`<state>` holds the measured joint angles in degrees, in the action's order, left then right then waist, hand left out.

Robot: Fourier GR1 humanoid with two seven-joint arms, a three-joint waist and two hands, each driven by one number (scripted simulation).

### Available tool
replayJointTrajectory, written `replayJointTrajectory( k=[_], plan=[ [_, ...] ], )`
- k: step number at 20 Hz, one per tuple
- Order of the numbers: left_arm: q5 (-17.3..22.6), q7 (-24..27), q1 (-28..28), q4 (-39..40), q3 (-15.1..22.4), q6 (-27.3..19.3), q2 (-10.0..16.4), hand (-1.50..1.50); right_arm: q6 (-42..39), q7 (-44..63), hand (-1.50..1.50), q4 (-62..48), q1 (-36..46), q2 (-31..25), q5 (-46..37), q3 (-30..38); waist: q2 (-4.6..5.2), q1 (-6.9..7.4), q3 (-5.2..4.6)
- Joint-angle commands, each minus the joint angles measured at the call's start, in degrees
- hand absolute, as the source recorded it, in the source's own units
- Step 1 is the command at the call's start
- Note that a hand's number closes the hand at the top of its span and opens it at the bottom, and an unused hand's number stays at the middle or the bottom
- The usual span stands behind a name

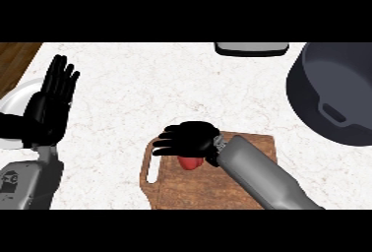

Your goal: Pick the bell pepper from the cutting board and place it in the pot

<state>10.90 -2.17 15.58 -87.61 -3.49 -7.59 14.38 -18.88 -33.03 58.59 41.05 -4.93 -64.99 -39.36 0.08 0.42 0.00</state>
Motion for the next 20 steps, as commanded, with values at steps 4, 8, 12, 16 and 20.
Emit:
replayJointTrajectory(
  k=[4,8,12,16,20],
  plan=[
    [-0.3,-1.8,2.6,0.1,-2.1,1.5,1.1,0.0,-1.1,-2.1,-1.5,-2.1,-1.4,3.8,-4.3,2.4,-0.08,-0.35,-0.01],
    [-0.6,-0.4,3.0,2.8,-2.5,0.8,-0.6,0.0,5.3,-6.0,1.5,-5.2,-4.6,3.9,-7.3,-1.2,0.01,-0.41,-0.01],
    [-1.9,-0.2,2.6,1.9,-1.1,0.3,-1.7,0.0,9.5,-8.9,1.5,-6.9,-2.8,4.9,-5.7,-4.0,0.08,0.17,0.0],
    [-3.8,0.3,4.5,3.3,0.2,-1.0,-3.1,0.0,12.6,-8.2,1.5,-8.9,-1.9,4.9,-4.0,-5.9,0.18,0.4,0.01],
    [-2.3,-1.4,1.7,0.5,-1.3,0.8,-1.7,0.0,13.2,-8.5,1.5,-3.6,-7.3,4.9,-8.4,-3.8,-0.08,-0.2,0.0]
  ],
)
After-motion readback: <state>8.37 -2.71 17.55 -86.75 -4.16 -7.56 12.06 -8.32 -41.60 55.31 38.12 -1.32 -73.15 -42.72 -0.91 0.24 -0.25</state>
